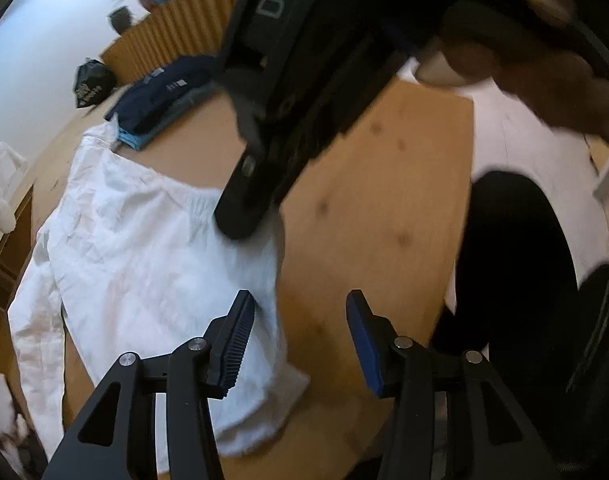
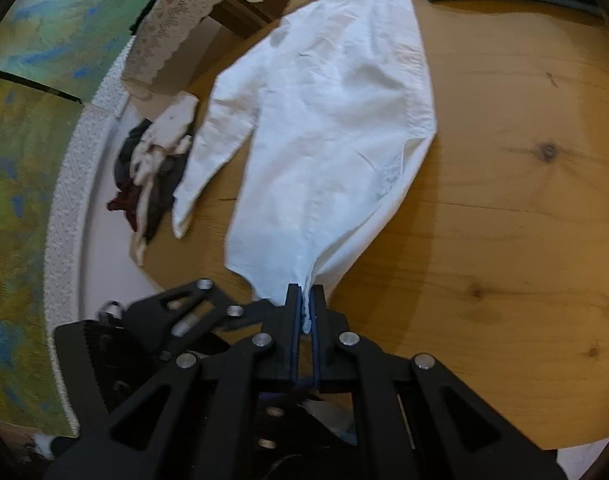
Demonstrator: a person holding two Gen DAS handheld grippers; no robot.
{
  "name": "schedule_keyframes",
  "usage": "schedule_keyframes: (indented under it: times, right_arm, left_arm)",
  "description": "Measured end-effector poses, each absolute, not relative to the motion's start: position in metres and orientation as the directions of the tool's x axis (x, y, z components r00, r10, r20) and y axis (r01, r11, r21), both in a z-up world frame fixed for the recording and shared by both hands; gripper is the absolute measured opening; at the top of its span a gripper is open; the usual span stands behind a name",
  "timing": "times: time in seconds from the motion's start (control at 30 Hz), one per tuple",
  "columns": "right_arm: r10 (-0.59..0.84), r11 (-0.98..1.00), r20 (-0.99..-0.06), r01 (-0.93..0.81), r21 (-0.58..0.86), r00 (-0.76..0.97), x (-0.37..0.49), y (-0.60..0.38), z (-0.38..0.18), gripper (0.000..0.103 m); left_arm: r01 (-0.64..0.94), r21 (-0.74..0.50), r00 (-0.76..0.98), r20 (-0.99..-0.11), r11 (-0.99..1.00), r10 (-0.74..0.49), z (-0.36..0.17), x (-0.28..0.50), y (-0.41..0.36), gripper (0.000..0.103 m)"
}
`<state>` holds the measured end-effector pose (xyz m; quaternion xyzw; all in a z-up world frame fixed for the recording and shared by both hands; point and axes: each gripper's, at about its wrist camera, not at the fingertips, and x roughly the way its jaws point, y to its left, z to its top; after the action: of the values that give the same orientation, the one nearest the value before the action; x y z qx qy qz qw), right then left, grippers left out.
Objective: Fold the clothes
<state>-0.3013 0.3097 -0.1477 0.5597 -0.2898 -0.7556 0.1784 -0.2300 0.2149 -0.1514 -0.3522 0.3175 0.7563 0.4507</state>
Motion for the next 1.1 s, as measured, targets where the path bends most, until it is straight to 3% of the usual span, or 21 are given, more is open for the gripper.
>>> schedule_keyframes:
  times: [0.03,0.07,0.1,0.13,0.27,0.37,0.6,1.03,1.1]
  right_arm:
    - [-0.601,-0.762,-0.735,-0.052,0.646,-0.313,-0.304,0.307,-0.146,0.005]
    - [-0.605,-0.758,-0.729,-0.049,0.65,-0.322,-0.3,0.312,-0.141,0.005]
    - [-0.601,-0.76,-0.728,-0.046,0.649,-0.33,-0.301,0.313,-0.138,0.005]
    - [-0.598,-0.764,-0.73,-0.04,0.644,-0.332,-0.302,0.311,-0.136,0.005]
    - [-0.6,-0.763,-0.728,-0.039,0.646,-0.331,-0.301,0.314,-0.131,0.013]
    - [-0.609,-0.743,-0.71,-0.06,0.667,-0.353,-0.302,0.329,-0.129,0.042]
    - [-0.479,-0.802,-0.768,-0.145,0.58,-0.424,-0.333,0.368,-0.147,0.042]
    - [-0.53,-0.719,-0.745,-0.251,0.648,-0.405,-0.502,0.38,-0.206,0.042]
    - [-0.579,-0.653,-0.704,-0.282,0.703,-0.411,-0.521,0.388,-0.213,0.042]
  left_arm:
    - [-0.896,0.169,-0.363,-0.811,-0.41,0.458,-0.151,-0.235,0.216,0.045]
    - [-0.889,0.16,-0.365,-0.812,-0.428,0.455,-0.152,-0.242,0.216,0.038]
    - [-0.886,0.125,-0.347,-0.818,-0.446,0.459,-0.152,-0.25,0.214,0.018]
    - [-0.881,0.087,-0.33,-0.818,-0.466,0.471,-0.151,-0.258,0.21,0.011]
    - [-0.845,-0.049,-0.302,-0.778,-0.532,0.551,-0.133,-0.287,0.184,0.003]
    - [-0.82,-0.053,-0.342,-0.753,-0.569,0.563,-0.117,-0.301,0.162,0.003]
    - [-0.738,-0.047,-0.461,-0.693,-0.673,0.554,-0.082,-0.333,0.107,0.002]
    - [-0.636,-0.031,-0.596,-0.615,-0.771,0.516,-0.053,-0.367,0.035,0.002]
    - [-0.647,-0.023,-0.59,-0.618,-0.762,0.519,-0.055,-0.363,0.033,0.002]
